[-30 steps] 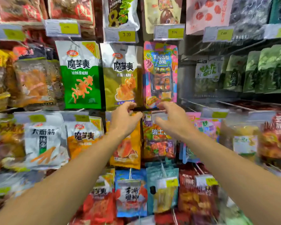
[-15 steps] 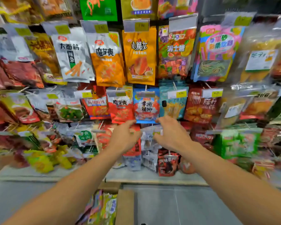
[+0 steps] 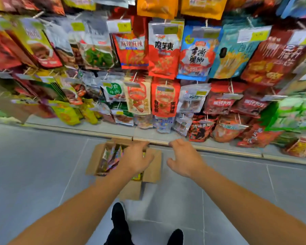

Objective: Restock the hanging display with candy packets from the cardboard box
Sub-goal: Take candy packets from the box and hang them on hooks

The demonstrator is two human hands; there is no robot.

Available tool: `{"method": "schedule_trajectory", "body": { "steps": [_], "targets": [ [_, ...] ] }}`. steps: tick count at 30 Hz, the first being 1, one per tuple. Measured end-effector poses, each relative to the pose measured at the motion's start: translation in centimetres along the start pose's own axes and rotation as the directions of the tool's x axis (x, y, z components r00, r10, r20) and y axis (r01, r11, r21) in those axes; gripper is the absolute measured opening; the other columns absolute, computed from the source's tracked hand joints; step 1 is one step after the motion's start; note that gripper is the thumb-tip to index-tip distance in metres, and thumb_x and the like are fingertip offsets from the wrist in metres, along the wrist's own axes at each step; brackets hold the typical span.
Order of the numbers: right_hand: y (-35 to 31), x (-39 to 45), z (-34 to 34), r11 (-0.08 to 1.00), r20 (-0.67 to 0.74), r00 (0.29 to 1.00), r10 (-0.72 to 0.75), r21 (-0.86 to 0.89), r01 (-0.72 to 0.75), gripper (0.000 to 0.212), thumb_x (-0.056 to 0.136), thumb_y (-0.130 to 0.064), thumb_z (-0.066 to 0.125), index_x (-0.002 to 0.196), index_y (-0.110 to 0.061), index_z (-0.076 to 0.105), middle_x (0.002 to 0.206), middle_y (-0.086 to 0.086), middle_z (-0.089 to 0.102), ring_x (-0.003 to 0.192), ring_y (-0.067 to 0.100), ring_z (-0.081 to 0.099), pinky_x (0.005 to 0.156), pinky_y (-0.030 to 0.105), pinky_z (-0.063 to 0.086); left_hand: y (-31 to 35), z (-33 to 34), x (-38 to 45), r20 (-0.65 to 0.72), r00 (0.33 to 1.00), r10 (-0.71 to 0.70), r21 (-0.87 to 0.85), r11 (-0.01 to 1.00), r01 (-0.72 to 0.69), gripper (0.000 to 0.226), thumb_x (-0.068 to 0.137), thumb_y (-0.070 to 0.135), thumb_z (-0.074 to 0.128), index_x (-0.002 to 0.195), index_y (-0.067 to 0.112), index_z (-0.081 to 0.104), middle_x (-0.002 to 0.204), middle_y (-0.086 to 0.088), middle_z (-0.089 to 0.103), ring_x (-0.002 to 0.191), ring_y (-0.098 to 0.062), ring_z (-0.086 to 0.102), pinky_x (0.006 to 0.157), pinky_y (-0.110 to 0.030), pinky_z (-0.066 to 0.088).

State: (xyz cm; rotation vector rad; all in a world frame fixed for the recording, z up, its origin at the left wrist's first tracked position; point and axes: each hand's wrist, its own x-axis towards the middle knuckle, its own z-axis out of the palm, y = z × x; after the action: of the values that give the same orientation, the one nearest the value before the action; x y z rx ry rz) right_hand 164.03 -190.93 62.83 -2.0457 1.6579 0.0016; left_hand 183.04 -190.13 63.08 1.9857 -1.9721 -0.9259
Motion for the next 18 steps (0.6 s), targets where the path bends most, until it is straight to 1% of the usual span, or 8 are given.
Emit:
{"method": "schedule_trajectory", "body": {
  "steps": [1, 3, 5, 8, 12, 13, 15, 18],
  "targets": [
    [-0.8, 0.5, 1.1, 1.0, 0.023, 1.0, 0.008, 0.003, -0.008, 0.056, 0.089, -0.038, 0.058, 0.139, -0.016, 0.045, 0.139, 0.003, 0.044, 0.131, 0.027, 0.041, 0.104, 0.036, 0.04, -1.4, 0.0, 0.1, 0.011, 1.0, -0.001, -0.019, 1.0, 0.001, 0.045, 0.088, 0.034, 0.06, 0.129, 0.015, 0.06, 0.122, -0.004, 0.067, 0.115, -0.024, 0.059, 0.092, -0.029, 0.034],
    [-3.0, 2.3, 4.0, 0.999, 0.065, 0.998, 0.023, 0.024, -0.024, 0.057, 0.089, -0.038, 0.059, 0.14, -0.017, 0.044, 0.141, 0.002, 0.043, 0.131, 0.026, 0.042, 0.103, 0.035, 0.041, -5.3, -0.3, 0.5, 0.056, 0.998, -0.042, -0.026, 0.999, 0.044, 0.047, 0.087, 0.03, 0.064, 0.131, 0.016, 0.059, 0.131, -0.004, 0.063, 0.126, -0.023, 0.051, 0.1, -0.026, 0.024],
    [-5.6, 4.4, 6.7, 0.997, 0.102, 0.993, 0.066, 0.034, -0.07, 0.057, 0.089, -0.037, 0.059, 0.14, -0.017, 0.044, 0.141, 0.003, 0.044, 0.13, 0.028, 0.044, 0.103, 0.036, 0.043, -9.8, -0.5, 1.7, 0.112, 0.992, -0.065, -0.033, 0.997, 0.069, 0.053, 0.087, 0.031, 0.067, 0.137, 0.017, 0.055, 0.137, -0.005, 0.059, 0.128, -0.023, 0.05, 0.103, -0.025, 0.029],
    [-9.0, 7.0, 10.0, 0.988, 0.162, 0.977, 0.14, 0.039, -0.148, 0.056, 0.088, -0.037, 0.059, 0.138, -0.016, 0.047, 0.138, 0.004, 0.047, 0.127, 0.028, 0.047, 0.097, 0.037, 0.047, -15.6, -1.1, 3.5, 0.169, 0.98, -0.107, -0.042, 0.992, 0.115, 0.058, 0.087, 0.037, 0.068, 0.14, 0.022, 0.052, 0.14, -0.001, 0.056, 0.126, -0.02, 0.053, 0.099, -0.027, 0.041],
    [-13.5, 11.9, 14.1, 0.978, 0.237, 0.954, 0.184, 0.055, -0.203, 0.052, 0.087, -0.034, 0.06, 0.134, -0.015, 0.05, 0.134, 0.006, 0.051, 0.124, 0.028, 0.05, 0.096, 0.037, 0.048, -23.6, -2.4, 6.7, 0.212, 0.967, -0.138, -0.044, 0.988, 0.151, 0.056, 0.086, 0.033, 0.068, 0.14, 0.026, 0.053, 0.147, 0.003, 0.049, 0.124, -0.018, 0.056, 0.103, -0.027, 0.041],
    [-14.3, 13.1, 15.1, 0.975, 0.261, 0.946, 0.193, 0.055, -0.214, 0.051, 0.087, -0.033, 0.06, 0.134, -0.014, 0.05, 0.135, 0.005, 0.05, 0.124, 0.028, 0.049, 0.096, 0.036, 0.048, -25.5, -2.6, 7.3, 0.225, 0.962, -0.152, -0.071, 0.982, 0.172, 0.056, 0.086, 0.032, 0.068, 0.14, 0.028, 0.052, 0.146, 0.004, 0.049, 0.119, -0.018, 0.06, 0.103, -0.028, 0.044],
    [-15.4, 15.0, 16.7, 0.968, 0.307, 0.928, 0.211, 0.062, -0.241, 0.051, 0.088, -0.032, 0.06, 0.134, -0.014, 0.05, 0.136, 0.005, 0.048, 0.124, 0.027, 0.049, 0.095, 0.033, 0.047, -28.4, -2.8, 8.2, 0.24, 0.949, -0.203, -0.118, 0.965, 0.236, 0.055, 0.085, 0.033, 0.068, 0.138, 0.034, 0.053, 0.135, 0.008, 0.059, 0.106, -0.014, 0.065, 0.095, -0.03, 0.05],
    [-16.4, 18.2, 20.0, 0.955, 0.358, 0.903, 0.239, 0.08, -0.285, 0.051, 0.087, -0.032, 0.061, 0.133, -0.014, 0.051, 0.135, 0.006, 0.049, 0.122, 0.027, 0.051, 0.095, 0.034, 0.047, -32.9, -2.3, 10.0, 0.256, 0.922, -0.29, -0.161, 0.928, 0.336, 0.05, 0.081, 0.034, 0.065, 0.131, 0.036, 0.06, 0.115, 0.008, 0.07, 0.1, -0.011, 0.066, 0.088, -0.03, 0.054]
  ]
}}
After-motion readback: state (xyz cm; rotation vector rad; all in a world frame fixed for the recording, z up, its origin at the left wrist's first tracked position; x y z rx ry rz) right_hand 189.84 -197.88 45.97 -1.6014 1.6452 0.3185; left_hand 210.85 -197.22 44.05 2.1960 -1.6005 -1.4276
